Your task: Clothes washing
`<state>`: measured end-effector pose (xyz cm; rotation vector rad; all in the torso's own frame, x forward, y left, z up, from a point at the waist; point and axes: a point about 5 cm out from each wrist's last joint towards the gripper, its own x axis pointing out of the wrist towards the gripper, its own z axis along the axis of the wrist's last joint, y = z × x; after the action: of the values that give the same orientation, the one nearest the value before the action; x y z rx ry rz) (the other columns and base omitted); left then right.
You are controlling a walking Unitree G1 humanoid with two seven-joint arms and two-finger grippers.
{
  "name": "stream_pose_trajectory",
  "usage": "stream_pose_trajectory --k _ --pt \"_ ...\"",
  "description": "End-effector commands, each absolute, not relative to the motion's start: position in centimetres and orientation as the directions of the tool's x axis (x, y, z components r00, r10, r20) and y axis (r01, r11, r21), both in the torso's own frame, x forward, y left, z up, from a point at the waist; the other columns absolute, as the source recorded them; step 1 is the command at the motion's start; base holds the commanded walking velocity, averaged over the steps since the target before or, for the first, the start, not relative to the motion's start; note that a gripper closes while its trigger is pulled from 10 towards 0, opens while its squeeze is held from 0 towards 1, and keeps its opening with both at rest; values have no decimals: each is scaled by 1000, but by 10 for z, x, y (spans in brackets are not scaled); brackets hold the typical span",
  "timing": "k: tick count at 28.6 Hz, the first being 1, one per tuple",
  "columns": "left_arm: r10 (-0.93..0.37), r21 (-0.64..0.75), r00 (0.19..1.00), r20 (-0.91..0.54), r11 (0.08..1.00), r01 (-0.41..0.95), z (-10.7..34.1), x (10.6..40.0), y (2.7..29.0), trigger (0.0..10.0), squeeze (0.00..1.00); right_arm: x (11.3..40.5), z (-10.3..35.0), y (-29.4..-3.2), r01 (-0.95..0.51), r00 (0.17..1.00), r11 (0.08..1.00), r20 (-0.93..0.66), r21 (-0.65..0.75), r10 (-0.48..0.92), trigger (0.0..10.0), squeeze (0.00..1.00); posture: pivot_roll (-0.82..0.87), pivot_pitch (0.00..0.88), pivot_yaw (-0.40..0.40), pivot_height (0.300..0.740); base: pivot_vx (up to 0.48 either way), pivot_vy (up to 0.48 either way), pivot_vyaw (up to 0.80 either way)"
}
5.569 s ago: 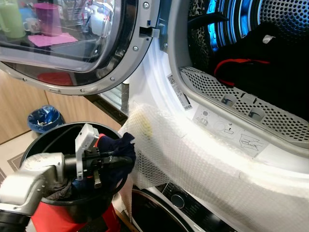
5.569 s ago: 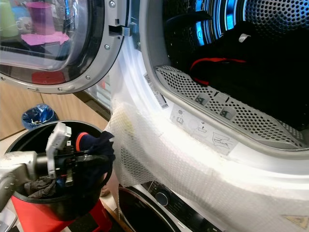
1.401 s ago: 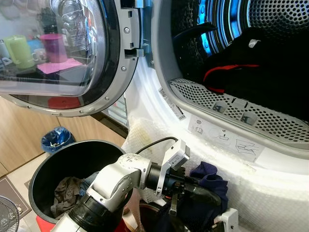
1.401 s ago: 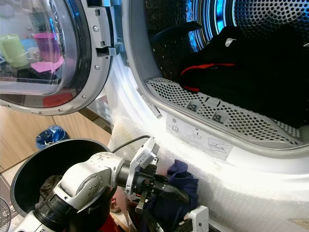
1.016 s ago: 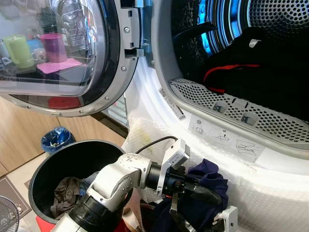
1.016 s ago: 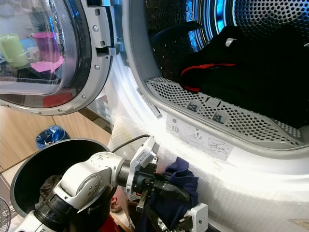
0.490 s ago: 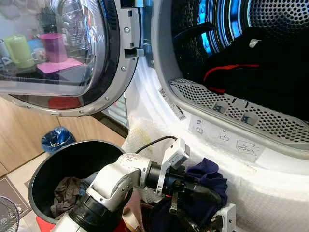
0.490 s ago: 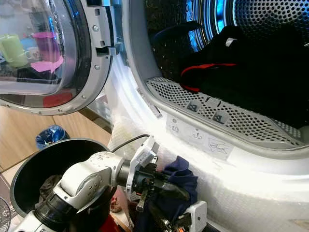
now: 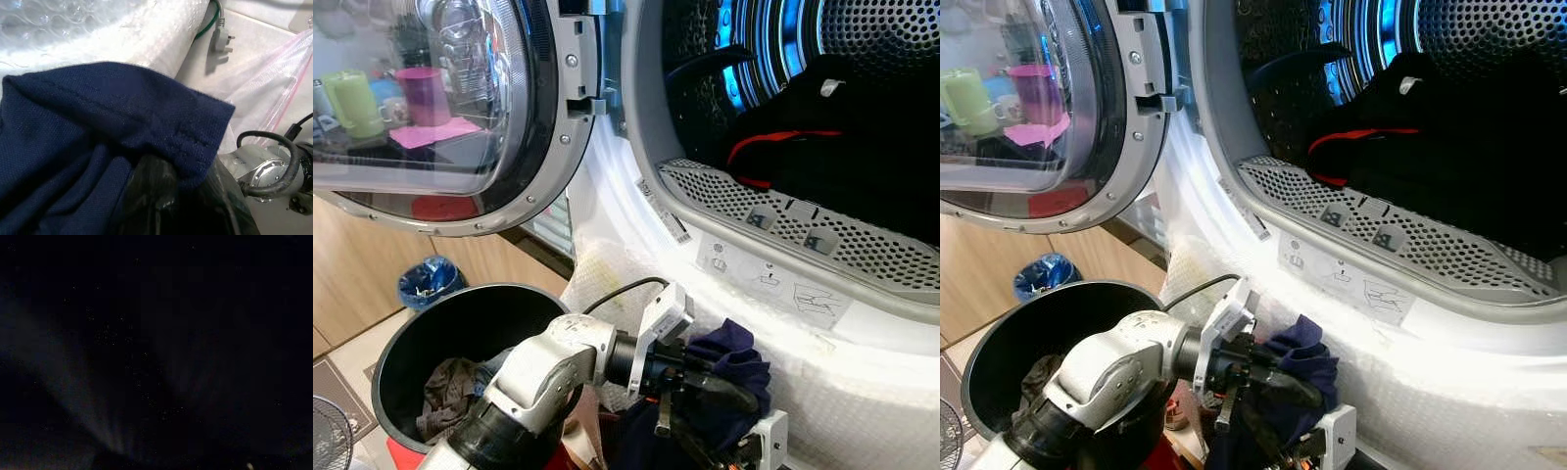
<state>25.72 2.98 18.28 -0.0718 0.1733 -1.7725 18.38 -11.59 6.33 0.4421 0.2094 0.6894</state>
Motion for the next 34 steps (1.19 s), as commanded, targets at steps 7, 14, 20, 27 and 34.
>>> stream_pose_trajectory --k 7,14,20,27,34 --pt "-966 -163 -208 -153 -183 970 175 240 60 10000 1000 180 66 -114 -578 756 670 -3 465 654 0 0 140 0 -10 740 0 0 0" --pt "-970 -131 -98 -221 -70 989 175 240 81 10000 1000 176 68 -114 -587 752 661 13 468 659 0 0 148 0 -9 740 0 0 0" --pt "-970 -92 -15 -242 8 996 184 242 95 10000 1000 169 69 -114 -611 730 634 27 473 683 0 0 163 0 -10 740 0 0 0" --pt "-939 -89 90 -333 126 988 186 240 128 10000 1000 167 68 -117 -617 722 623 30 481 691 0 0 189 9 -6 740 0 0 0" --pt "-762 73 385 -521 410 909 158 268 169 10000 1000 163 67 -121 -635 697 606 16 479 717 0 0 212 22 -16 740 0 0 0"
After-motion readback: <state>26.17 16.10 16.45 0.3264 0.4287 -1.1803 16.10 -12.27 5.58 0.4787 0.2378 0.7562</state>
